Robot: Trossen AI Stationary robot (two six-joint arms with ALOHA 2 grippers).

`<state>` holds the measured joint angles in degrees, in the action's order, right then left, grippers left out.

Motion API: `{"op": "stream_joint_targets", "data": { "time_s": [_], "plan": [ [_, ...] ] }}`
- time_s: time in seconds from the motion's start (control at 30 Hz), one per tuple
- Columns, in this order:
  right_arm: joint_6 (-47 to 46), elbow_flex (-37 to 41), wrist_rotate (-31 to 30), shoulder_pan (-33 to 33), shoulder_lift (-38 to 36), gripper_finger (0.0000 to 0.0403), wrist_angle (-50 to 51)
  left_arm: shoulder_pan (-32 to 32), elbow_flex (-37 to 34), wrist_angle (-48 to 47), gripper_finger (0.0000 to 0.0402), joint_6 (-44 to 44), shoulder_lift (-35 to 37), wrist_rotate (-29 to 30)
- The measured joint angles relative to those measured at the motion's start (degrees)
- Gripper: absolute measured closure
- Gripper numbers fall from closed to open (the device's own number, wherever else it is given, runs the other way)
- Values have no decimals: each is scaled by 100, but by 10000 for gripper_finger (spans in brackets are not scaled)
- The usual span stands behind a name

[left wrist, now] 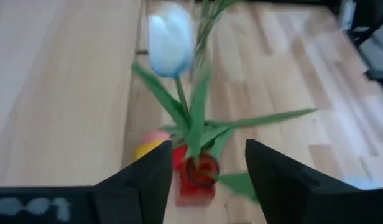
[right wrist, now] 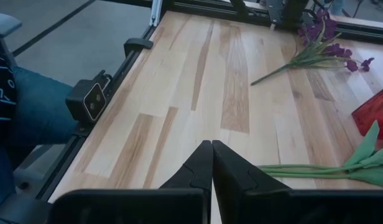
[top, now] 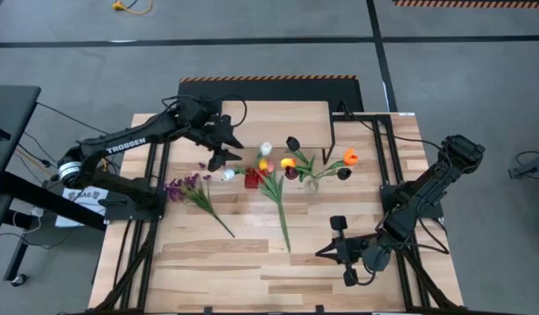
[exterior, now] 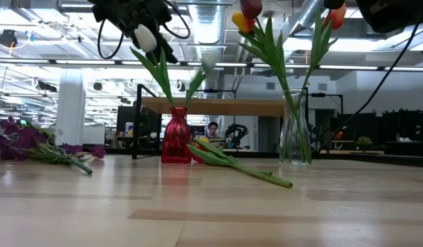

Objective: Pick and place flowers into a vace then onto a shelf
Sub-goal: Put the red flower into the transparent vase

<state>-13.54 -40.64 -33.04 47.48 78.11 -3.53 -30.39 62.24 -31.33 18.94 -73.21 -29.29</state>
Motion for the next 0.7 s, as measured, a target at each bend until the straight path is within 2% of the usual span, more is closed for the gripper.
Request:
{"op": "stream_joint_targets", "data": {
  "time_s": [0.3,0.57,0.7],
  "plan": [
    [-217,0,-9,-2,0,399,5,37,344,-646,200,107,120,304],
    [-717,0,-41,-11,0,384,61,280,1283,-1403,200,155,138,345],
    [-983,0,-354,-37,0,374,68,457,1827,-1788,200,121,157,319]
  ]
}}
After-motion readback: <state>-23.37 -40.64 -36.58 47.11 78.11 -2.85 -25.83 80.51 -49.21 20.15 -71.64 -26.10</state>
